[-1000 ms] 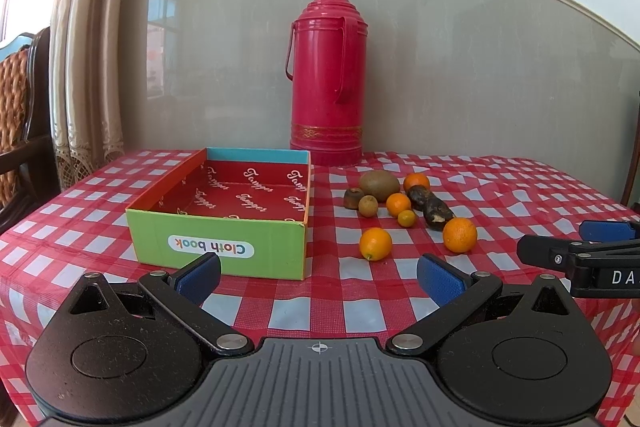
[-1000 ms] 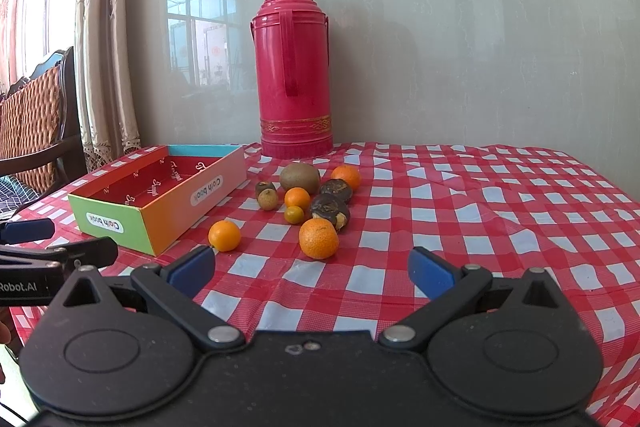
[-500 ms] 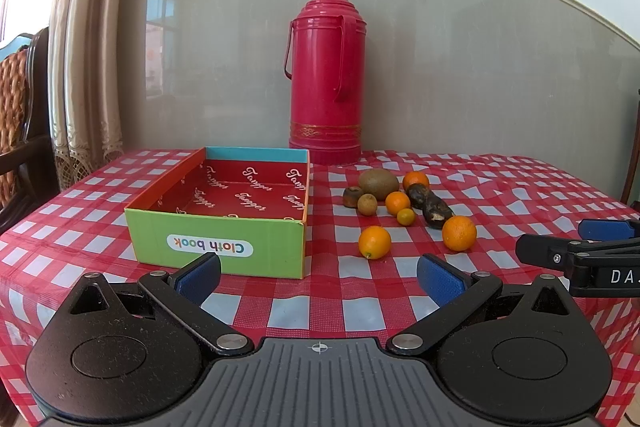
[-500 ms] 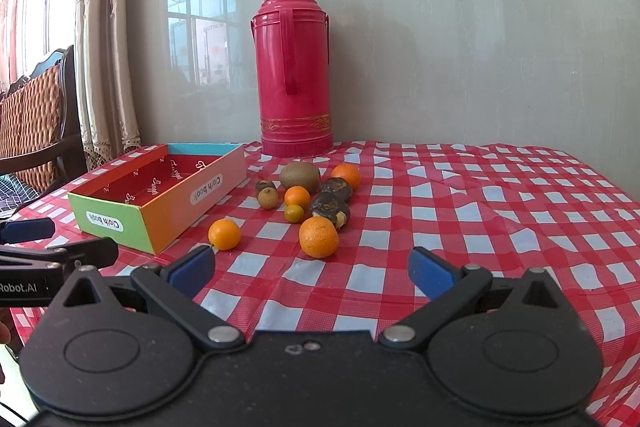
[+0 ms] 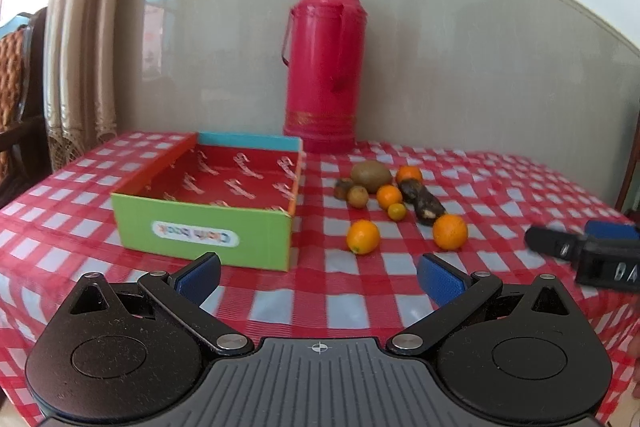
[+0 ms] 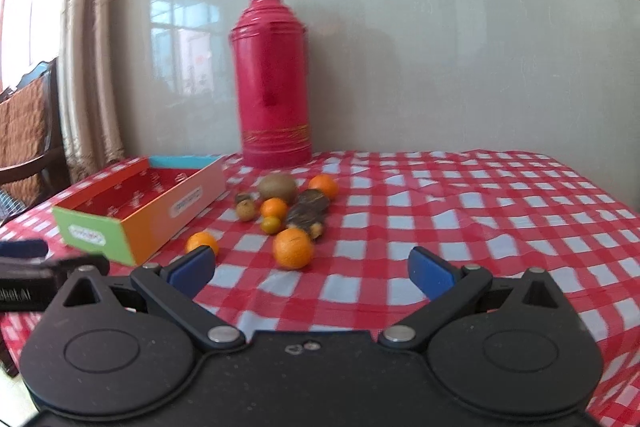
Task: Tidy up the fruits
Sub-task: 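Reach the left gripper to the large orange and close on it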
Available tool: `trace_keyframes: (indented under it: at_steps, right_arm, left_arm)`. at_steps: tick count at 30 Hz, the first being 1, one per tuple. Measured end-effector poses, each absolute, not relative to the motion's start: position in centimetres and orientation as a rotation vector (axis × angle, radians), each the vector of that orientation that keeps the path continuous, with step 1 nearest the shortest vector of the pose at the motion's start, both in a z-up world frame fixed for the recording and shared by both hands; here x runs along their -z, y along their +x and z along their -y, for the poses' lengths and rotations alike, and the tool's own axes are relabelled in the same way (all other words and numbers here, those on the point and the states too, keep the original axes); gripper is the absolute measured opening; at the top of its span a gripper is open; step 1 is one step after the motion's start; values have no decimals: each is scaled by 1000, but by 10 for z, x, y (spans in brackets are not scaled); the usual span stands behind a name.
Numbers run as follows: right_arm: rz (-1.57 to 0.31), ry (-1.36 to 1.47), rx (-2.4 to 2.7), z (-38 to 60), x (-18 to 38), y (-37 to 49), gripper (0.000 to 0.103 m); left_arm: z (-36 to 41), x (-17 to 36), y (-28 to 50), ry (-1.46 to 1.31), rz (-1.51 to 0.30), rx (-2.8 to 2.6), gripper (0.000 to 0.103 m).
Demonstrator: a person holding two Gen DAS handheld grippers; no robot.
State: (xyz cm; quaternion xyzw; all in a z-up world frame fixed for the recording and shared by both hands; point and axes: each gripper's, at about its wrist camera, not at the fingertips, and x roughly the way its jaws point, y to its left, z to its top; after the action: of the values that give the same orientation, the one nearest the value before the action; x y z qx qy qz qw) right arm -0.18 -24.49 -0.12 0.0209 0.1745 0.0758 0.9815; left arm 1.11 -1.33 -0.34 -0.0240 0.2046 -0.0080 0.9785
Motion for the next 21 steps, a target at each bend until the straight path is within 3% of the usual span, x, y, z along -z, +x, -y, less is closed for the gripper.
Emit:
trace_keyframes:
  at_steps: [14,16,17,21]
  right_arm:
    - [-408,167,109,309,7,52,97]
    - [-422,196,123,317,14,58,97]
    - [-432,200,127,320,18,61,97]
    - [-450,197,153,327,21,72,97]
  left_arm:
    - [109,9,79,23,-390,138,103]
    - [125,10,93,68,-387,142,90]
    - [130,9,99,78,-400,148,79]
    - [141,21,122,61,-476,160,78]
